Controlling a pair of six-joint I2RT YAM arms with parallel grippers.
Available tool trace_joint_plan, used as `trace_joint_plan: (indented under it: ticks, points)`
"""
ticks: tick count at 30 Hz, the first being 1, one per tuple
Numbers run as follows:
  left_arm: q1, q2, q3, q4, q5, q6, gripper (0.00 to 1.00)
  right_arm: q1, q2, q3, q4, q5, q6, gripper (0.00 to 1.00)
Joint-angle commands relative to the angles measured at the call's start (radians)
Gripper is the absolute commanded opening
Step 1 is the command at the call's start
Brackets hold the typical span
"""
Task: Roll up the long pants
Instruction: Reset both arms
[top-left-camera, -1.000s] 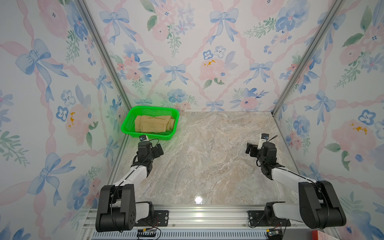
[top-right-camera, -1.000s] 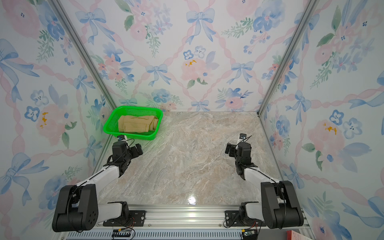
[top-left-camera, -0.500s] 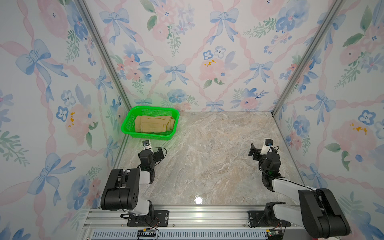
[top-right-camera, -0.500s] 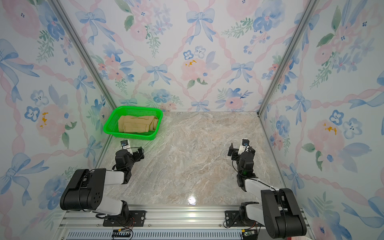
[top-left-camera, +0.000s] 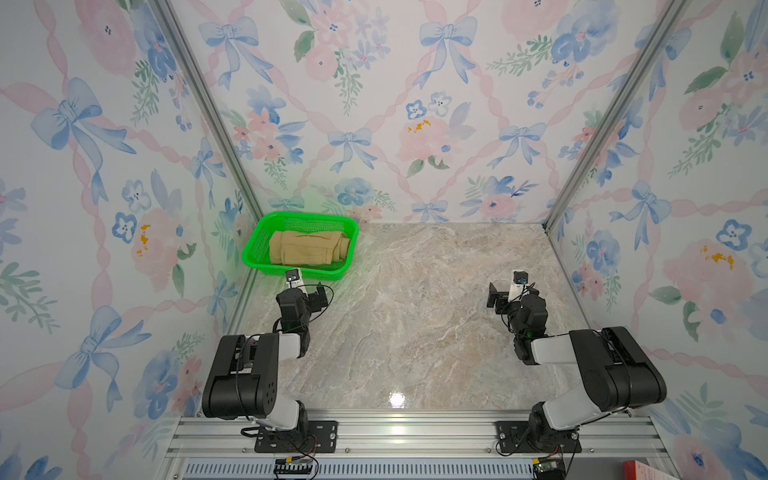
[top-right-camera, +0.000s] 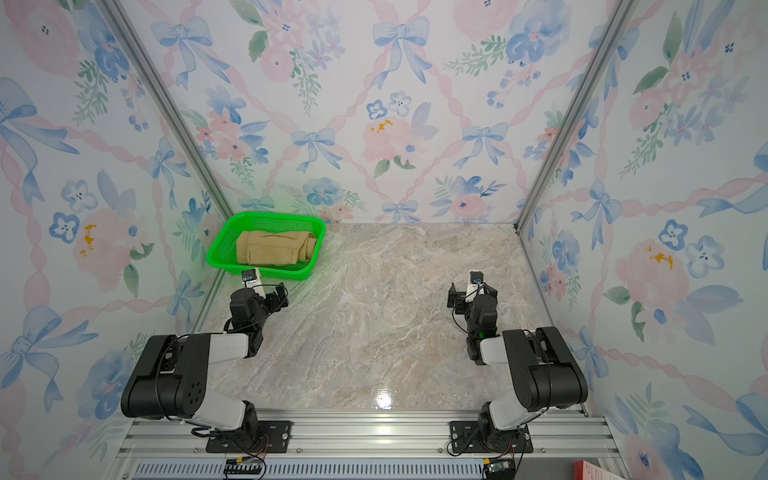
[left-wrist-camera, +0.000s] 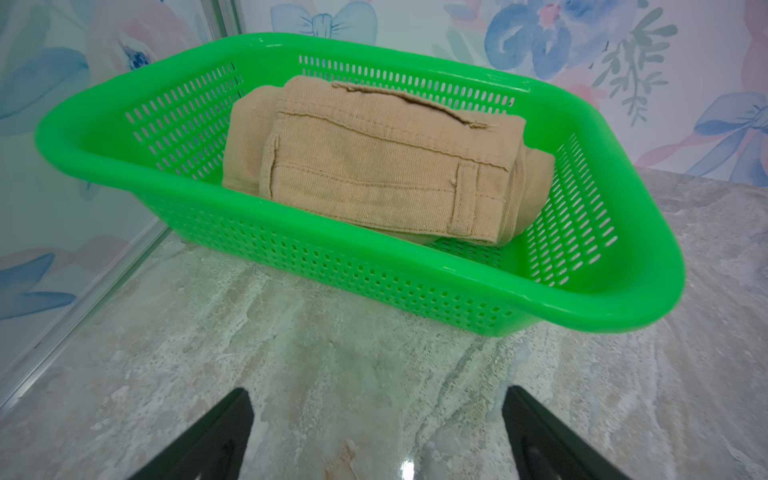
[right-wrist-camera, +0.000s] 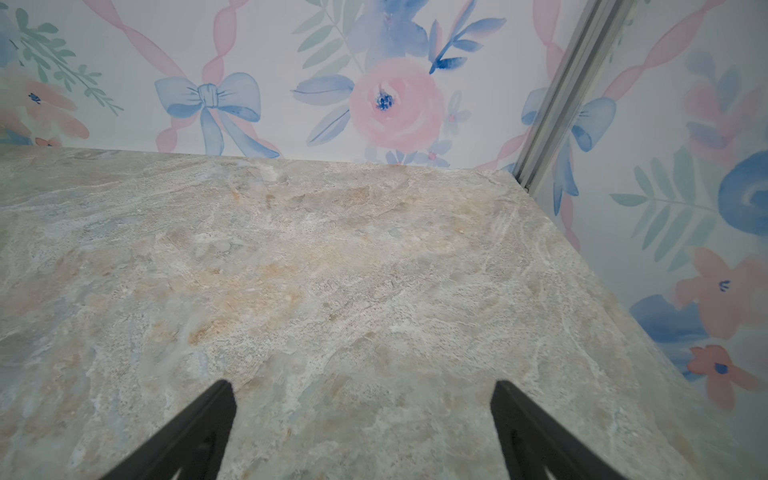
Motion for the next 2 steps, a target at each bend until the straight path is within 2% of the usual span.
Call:
trace_joint_plan:
  ticks: [1, 2]
  points:
    - [-0.004, 0.004, 0.013, -0.014, -0.015, -0.005, 0.99, -0.010, -0.006, 0.010, -0.056, -0.045, -0.005, 1.00]
    - [-0.004, 0.004, 0.013, -0.014, -0.016, -0.005, 0.99, -0.007, -0.005, 0.007, -0.047, -0.038, -0.006, 1.00]
